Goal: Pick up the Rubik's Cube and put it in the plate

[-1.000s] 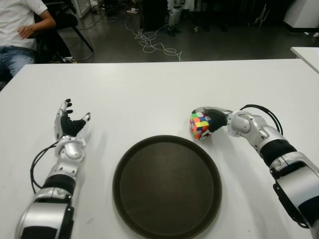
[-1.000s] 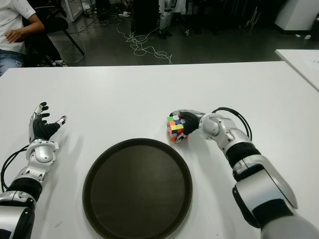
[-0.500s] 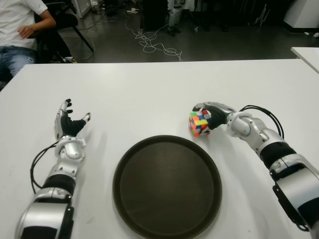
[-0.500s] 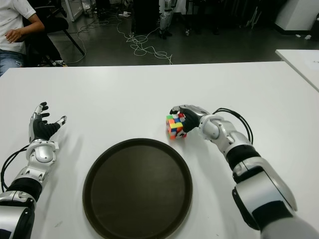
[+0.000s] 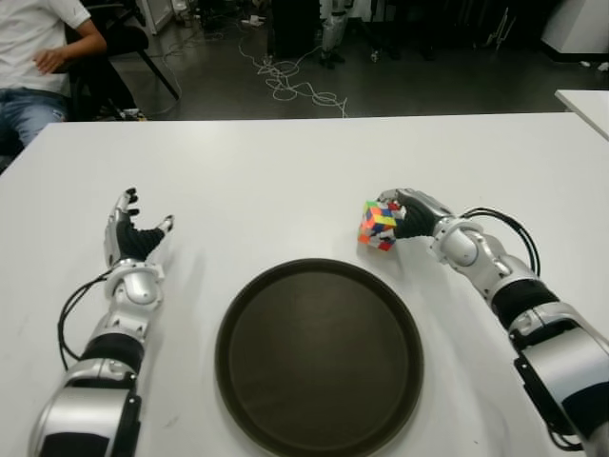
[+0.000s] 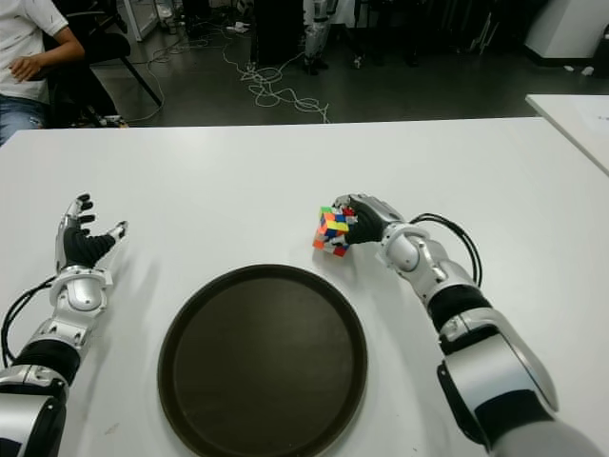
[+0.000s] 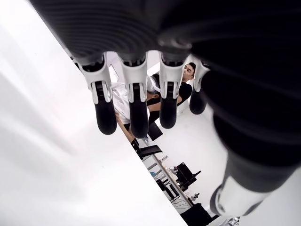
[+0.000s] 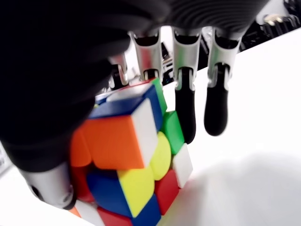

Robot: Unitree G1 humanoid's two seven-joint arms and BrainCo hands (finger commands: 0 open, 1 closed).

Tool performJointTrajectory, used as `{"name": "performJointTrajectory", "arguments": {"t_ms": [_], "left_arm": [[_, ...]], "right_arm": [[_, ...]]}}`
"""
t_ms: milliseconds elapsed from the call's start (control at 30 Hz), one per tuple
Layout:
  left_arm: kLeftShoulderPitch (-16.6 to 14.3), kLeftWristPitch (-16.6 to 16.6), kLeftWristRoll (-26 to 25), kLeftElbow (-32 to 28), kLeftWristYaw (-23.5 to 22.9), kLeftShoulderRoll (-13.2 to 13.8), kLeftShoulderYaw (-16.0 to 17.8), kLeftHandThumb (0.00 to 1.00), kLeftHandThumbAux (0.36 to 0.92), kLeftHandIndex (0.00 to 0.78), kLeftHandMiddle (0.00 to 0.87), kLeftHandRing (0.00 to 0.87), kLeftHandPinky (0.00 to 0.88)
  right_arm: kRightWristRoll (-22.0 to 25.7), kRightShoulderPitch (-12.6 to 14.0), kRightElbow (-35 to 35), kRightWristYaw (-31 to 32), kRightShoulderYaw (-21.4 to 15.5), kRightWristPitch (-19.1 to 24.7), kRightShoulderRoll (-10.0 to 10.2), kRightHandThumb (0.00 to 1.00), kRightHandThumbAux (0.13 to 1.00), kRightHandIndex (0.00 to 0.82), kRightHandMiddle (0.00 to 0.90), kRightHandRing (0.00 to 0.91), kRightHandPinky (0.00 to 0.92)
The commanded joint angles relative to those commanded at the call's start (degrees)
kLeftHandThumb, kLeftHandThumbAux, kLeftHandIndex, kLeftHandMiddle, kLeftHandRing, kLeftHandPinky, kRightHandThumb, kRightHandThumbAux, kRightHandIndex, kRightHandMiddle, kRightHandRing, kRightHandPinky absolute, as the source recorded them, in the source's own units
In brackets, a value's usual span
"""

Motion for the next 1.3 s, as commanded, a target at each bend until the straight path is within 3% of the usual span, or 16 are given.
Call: {"name": "performJointTrajectory", "arguments": {"t_ms": [533,1100,1300], "left_arm": [[-0.03,-0.24,-0.45,0.26,-0.70,0.13,0.38,0.281,0.748,0.113,0.172,0.179,0.211],[0.04,-0.90,-0.88,0.12,-0.87,-0.19,0.84,0.296,0.768,0.114,0.176,0.189,0.233],[0.05,-0.70,-0.67,0.02,-0.41,-0.26,0.86,0.295,0.752,0.110,0.162,0.168,0.199]], "right_arm": [[2.76,0.15,1.04,0.21,-3.10,0.01,1.18,0.691,0.732,0.431,0.741,0.767,0.760],[3.15,0.11,1.31,0.24,-3.65,-0.65,1.19,0.688,0.734,0.432,0.745,0.772,0.756],[3.94,0.05,1.53,-0.71,-5.07,-0.94,0.94,0.685,0.735,0.432,0.752,0.774,0.757]]}}
